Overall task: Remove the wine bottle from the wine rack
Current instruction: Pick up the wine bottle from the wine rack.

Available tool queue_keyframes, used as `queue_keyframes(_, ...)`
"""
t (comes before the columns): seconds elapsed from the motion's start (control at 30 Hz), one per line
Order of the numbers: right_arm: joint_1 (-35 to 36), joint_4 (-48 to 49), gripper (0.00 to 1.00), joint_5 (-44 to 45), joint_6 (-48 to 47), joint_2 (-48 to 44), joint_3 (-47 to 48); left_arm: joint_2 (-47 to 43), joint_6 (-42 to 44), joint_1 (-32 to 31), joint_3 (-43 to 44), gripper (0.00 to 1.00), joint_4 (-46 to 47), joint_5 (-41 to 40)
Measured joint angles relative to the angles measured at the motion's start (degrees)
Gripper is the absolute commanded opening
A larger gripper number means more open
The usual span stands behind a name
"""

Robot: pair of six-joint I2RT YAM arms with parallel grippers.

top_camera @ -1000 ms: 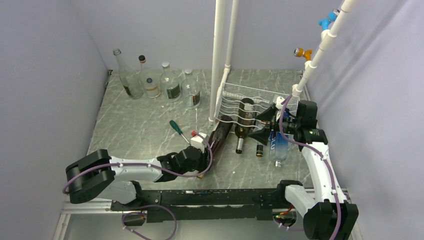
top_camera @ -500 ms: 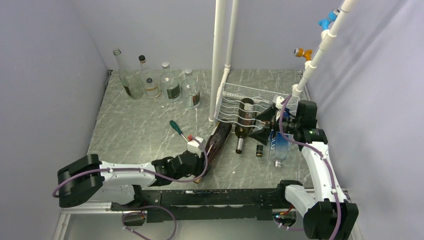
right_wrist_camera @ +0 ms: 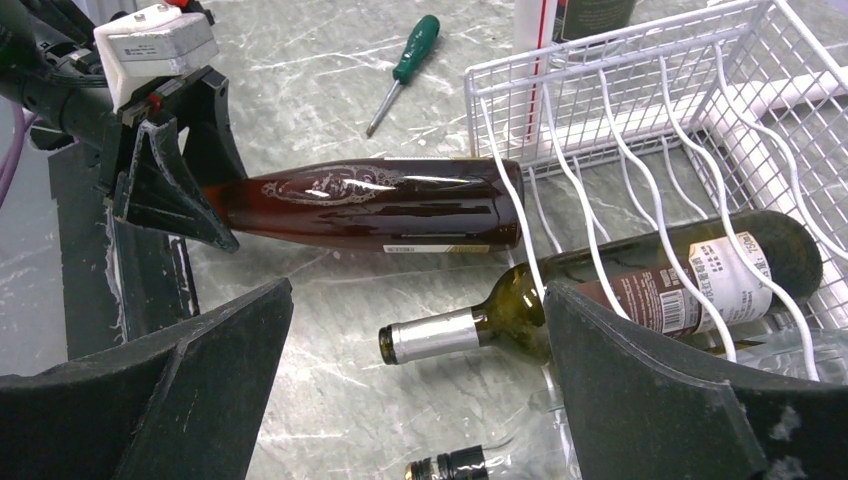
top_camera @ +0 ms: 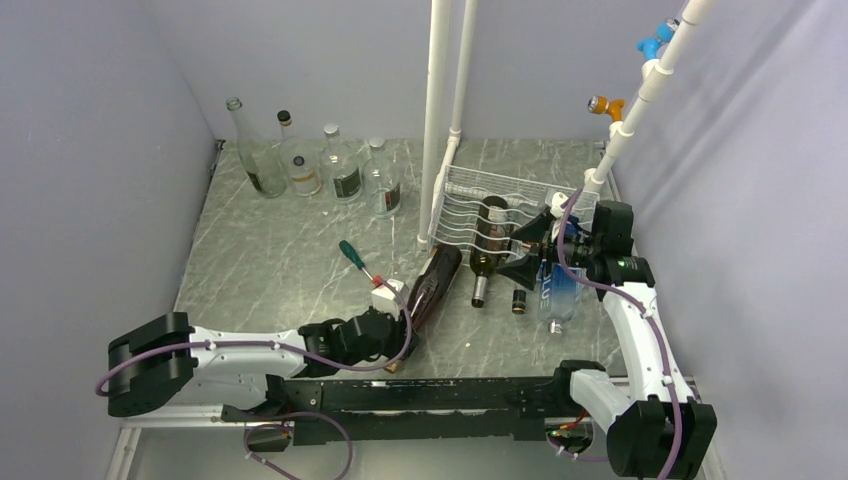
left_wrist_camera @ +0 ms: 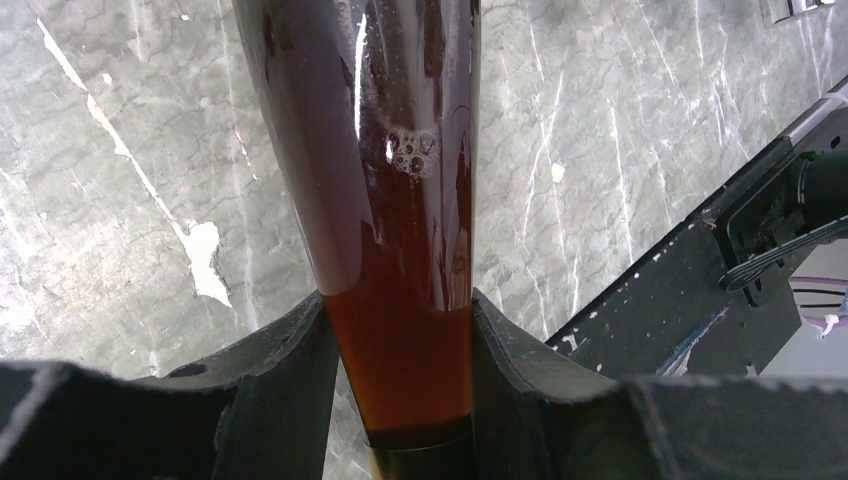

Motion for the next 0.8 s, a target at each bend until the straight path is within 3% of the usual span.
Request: queue_keyframes(0.8,0.0,0.02,1.0,0.94,-0.09,0.44,-0.37,-2.47,-1.42,-3.02,-0.63,0.0,-3.69,-0.72)
